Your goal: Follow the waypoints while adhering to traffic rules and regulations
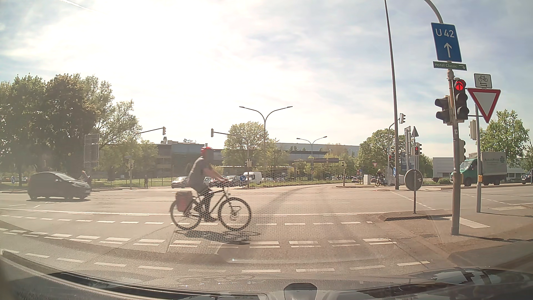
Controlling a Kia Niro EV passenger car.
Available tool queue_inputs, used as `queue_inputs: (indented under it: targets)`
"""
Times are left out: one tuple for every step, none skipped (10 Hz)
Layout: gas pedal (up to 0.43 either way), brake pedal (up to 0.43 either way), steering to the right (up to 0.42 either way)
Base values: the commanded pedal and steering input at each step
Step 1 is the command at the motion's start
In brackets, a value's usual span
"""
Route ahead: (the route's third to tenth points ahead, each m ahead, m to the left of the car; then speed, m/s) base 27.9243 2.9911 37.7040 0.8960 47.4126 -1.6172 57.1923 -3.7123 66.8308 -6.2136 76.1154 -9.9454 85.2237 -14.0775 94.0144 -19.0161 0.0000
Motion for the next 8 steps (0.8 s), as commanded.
queue_inputs:
  targets:
    - [0.0, 0.256, 0.013]
    - [0.0, 0.25, 0.013]
    - [0.0, 0.256, 0.013]
    - [0.0, 0.256, 0.013]
    - [0.0, 0.25, 0.012]
    - [0.0, 0.256, 0.012]
    - [0.0, 0.256, 0.013]
    - [0.0, 0.25, 0.012]
